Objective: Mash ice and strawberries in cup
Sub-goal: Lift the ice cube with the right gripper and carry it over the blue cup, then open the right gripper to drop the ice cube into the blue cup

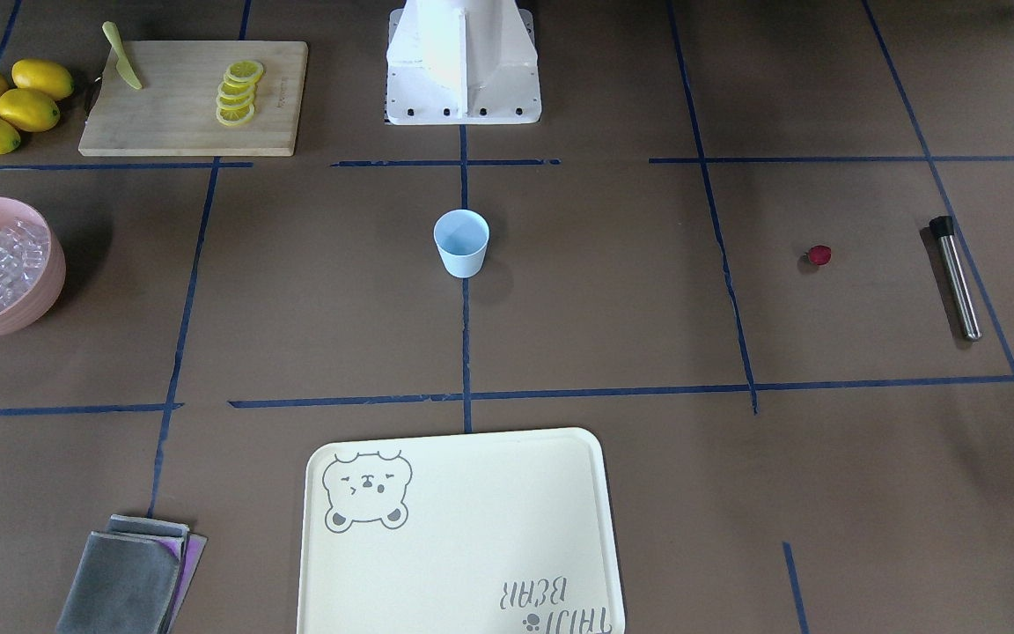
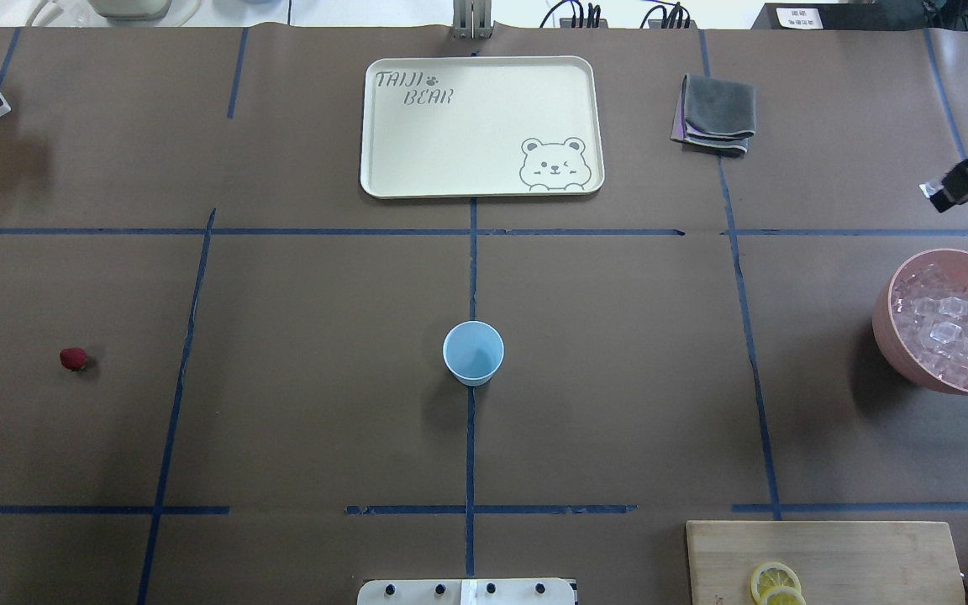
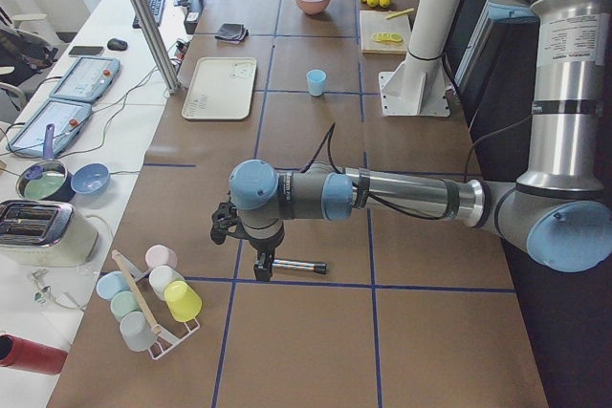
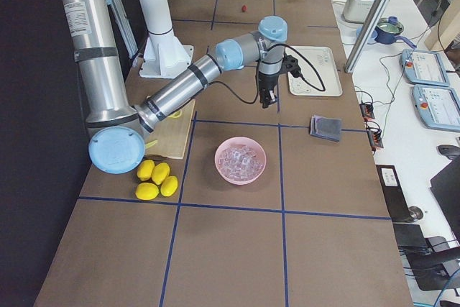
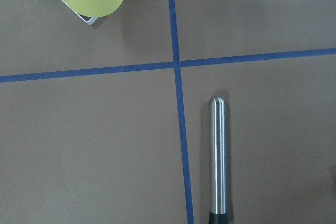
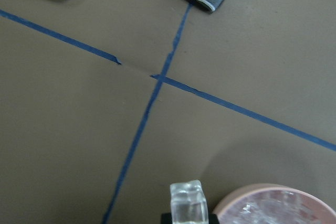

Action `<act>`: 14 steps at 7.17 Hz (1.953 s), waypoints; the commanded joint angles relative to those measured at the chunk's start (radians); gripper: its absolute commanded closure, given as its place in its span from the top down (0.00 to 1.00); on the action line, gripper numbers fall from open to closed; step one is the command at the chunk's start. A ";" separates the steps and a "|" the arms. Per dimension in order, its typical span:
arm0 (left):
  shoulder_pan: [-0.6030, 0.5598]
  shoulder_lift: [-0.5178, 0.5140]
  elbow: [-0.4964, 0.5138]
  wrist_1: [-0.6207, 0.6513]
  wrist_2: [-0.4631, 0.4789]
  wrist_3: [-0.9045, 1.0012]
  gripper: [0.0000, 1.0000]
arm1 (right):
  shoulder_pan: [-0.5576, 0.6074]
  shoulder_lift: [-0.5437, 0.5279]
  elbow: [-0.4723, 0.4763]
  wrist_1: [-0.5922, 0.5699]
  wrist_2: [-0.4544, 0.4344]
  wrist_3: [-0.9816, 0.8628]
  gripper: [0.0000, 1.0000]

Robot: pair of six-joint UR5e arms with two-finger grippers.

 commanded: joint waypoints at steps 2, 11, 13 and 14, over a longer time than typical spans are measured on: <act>0.000 0.001 0.011 -0.002 -0.004 0.001 1.00 | -0.357 0.228 -0.013 -0.025 -0.147 0.460 0.00; 0.000 0.008 0.018 -0.005 -0.004 0.001 1.00 | -0.665 0.625 -0.415 0.051 -0.359 0.810 0.00; 0.000 0.009 0.018 -0.005 -0.004 0.001 1.00 | -0.679 0.624 -0.432 0.052 -0.359 0.810 0.00; 0.000 0.009 0.016 -0.005 -0.004 0.001 1.00 | -0.685 0.621 -0.439 0.050 -0.359 0.809 0.00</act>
